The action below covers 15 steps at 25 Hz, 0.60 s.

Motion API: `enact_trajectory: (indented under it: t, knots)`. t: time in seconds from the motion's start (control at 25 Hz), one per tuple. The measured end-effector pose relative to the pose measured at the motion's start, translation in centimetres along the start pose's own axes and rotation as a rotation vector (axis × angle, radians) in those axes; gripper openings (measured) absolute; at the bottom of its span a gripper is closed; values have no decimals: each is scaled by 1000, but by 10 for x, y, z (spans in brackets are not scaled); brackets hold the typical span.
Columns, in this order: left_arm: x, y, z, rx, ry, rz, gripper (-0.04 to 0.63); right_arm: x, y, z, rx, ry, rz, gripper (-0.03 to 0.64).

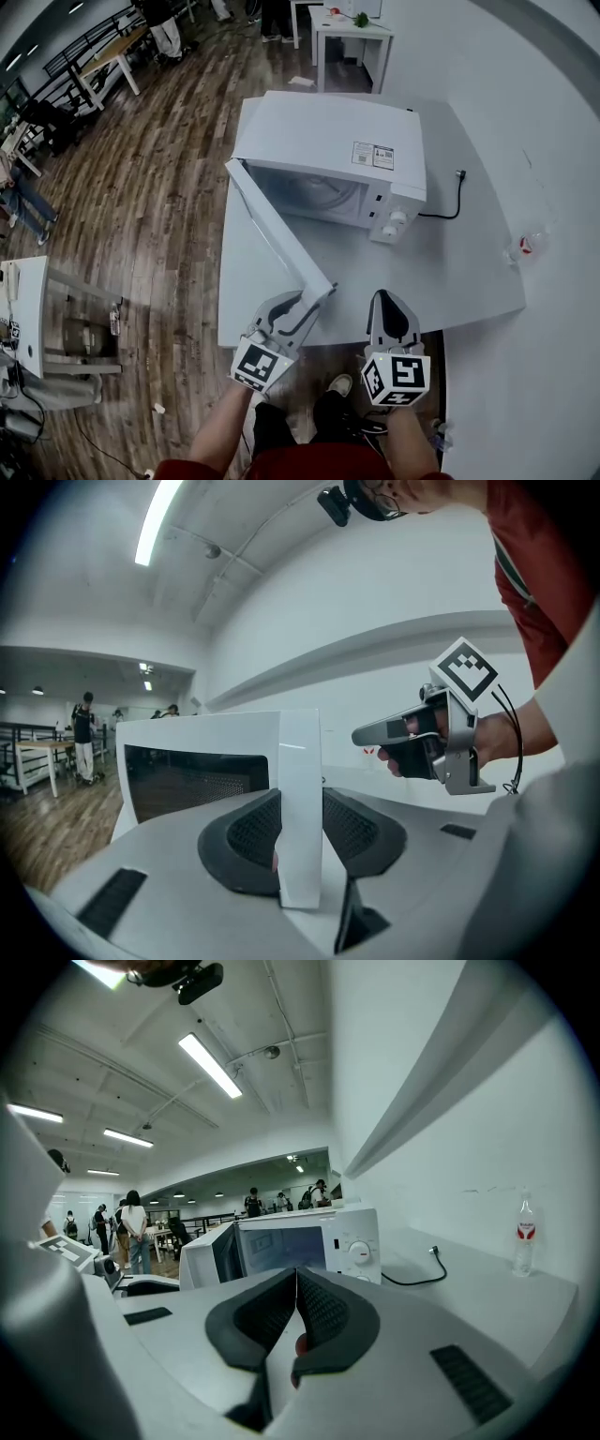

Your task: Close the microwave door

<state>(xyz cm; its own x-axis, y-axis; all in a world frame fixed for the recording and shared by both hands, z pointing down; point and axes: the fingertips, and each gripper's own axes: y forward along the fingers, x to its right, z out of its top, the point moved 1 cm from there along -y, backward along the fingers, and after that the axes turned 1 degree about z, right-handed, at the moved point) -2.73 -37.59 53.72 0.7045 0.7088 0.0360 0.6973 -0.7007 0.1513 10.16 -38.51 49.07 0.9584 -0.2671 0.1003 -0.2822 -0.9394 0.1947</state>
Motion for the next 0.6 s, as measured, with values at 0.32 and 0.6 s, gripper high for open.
enact_trajectory:
  t: [0.32, 0.6]
  knots:
    - [3, 35, 6, -3, -21, 120, 150, 39, -1, 9, 24, 0, 47, 28]
    - [6, 65, 10, 10, -38, 168, 149, 68, 4, 12, 29, 1, 40, 28]
